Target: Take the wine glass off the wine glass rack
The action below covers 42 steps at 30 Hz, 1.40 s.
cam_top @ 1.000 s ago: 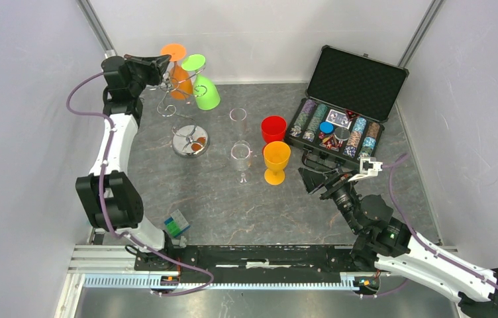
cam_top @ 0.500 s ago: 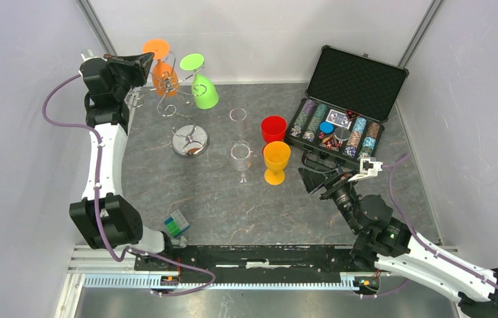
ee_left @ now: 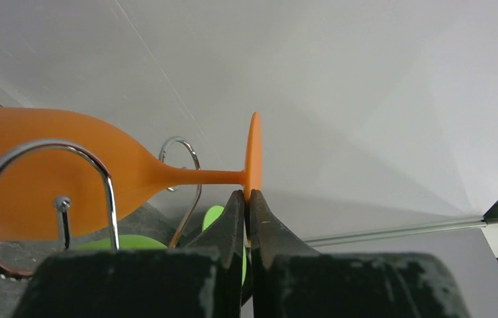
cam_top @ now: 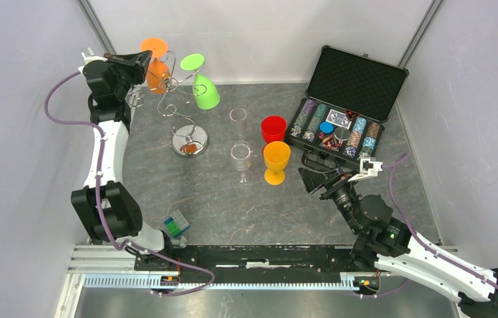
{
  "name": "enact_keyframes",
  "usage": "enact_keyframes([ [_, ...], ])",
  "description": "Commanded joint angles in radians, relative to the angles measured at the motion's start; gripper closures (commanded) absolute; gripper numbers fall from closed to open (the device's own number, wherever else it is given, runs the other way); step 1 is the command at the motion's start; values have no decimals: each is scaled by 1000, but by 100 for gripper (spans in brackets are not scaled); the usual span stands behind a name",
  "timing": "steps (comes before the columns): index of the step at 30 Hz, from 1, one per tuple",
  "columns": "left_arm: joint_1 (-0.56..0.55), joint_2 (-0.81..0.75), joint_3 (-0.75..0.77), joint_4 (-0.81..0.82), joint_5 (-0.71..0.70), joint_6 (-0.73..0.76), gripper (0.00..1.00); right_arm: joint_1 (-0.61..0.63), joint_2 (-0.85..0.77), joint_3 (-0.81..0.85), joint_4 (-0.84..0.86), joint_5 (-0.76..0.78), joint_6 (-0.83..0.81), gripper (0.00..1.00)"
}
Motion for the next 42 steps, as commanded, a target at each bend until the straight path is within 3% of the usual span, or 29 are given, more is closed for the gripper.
enact_keyframes([
  [1,5,42,-14,190,-5,3,98,-1,3,-1,3,11,9,12],
  [4,8,50,-3,219,-32,29,98,-1,5,-1,4,13,5,11],
  [9,21,57,102,156,-52,91,98,-1,0,-6,51,-38,-74,2],
  [14,22,36,144,131,-71,141,98,-2,-13,-37,129,-69,-108,2],
  [21,22,-40,98,286,47,63,98,-1,2,-36,173,-101,-150,2],
  [27,21,-117,148,332,151,51,98,-2,46,-13,171,-95,-142,2],
  [30,19,-150,144,388,198,-37,98,0,68,-10,182,-94,-137,2],
  [37,-17,-221,-24,693,247,-428,98,-1,145,19,245,-151,-195,2],
  [42,-160,-309,-181,774,210,-476,98,-1,211,14,340,-225,-193,2],
])
